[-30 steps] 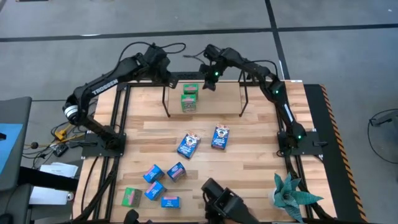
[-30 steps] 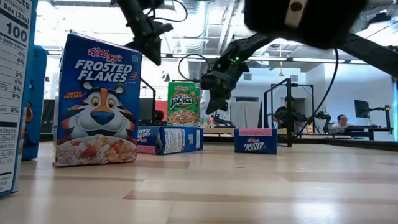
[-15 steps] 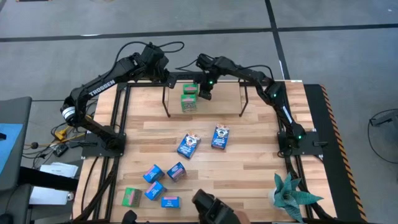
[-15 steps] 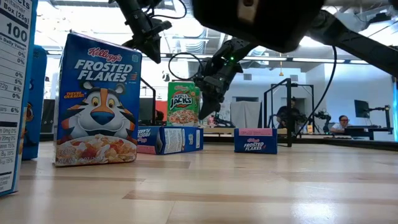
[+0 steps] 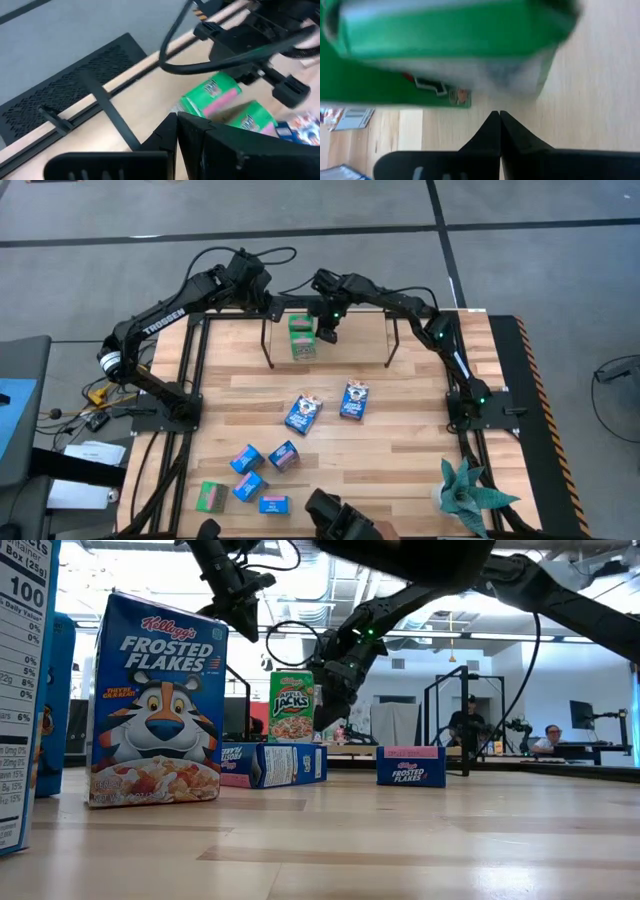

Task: Stack cereal on shelf
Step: Put the right green cereal box on the shelf aligned with the other green cereal box, then put the green cereal box on the shelf aligned with the other green cereal box

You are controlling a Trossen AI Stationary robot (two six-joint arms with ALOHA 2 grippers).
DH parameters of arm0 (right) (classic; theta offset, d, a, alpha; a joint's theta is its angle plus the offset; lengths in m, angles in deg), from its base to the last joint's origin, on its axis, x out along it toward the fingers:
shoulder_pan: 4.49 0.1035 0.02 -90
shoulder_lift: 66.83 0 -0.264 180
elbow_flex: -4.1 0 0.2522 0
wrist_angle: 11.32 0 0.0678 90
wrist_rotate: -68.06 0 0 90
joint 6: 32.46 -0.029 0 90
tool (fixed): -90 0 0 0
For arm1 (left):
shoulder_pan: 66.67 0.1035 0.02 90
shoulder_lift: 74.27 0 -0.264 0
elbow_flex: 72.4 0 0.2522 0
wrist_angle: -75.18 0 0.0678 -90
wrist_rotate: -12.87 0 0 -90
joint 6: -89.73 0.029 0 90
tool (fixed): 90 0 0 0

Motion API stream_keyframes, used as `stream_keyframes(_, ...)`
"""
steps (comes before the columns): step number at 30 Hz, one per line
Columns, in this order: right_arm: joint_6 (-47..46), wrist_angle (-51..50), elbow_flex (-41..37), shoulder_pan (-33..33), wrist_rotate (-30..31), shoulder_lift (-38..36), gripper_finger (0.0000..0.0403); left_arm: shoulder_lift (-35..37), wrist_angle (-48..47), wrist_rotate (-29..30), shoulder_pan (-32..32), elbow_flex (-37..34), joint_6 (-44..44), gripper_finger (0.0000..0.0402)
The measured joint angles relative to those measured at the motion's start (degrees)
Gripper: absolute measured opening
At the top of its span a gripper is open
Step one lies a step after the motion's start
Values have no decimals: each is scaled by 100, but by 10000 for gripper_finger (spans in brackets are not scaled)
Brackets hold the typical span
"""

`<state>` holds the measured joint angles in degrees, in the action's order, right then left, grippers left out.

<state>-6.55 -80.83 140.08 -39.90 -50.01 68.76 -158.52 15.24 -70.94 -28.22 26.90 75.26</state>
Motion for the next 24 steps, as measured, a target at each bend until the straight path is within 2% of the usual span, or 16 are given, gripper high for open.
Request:
stream_keyframes(6,0,-626,496,-298,8,-87,12,379,-175,-644,-314,-2,693,0)
stream_keyframes(11,158,-672,516,-538,94,-793,12,1133,-178,-568,-1292,-2,1068,0)
stream_keyframes(15,294,-648,523,-775,275,-1453,12,1791,-148,-283,-2213,-2,346,0)
stream_keyframes(19,176,-383,526,-915,282,-2109,22,2138,-277,-174,-3219,0,-526,6)
stream_keyframes(24,155,-264,523,-879,365,-2539,67,2062,-809,121,-4475,0,-2150,57)
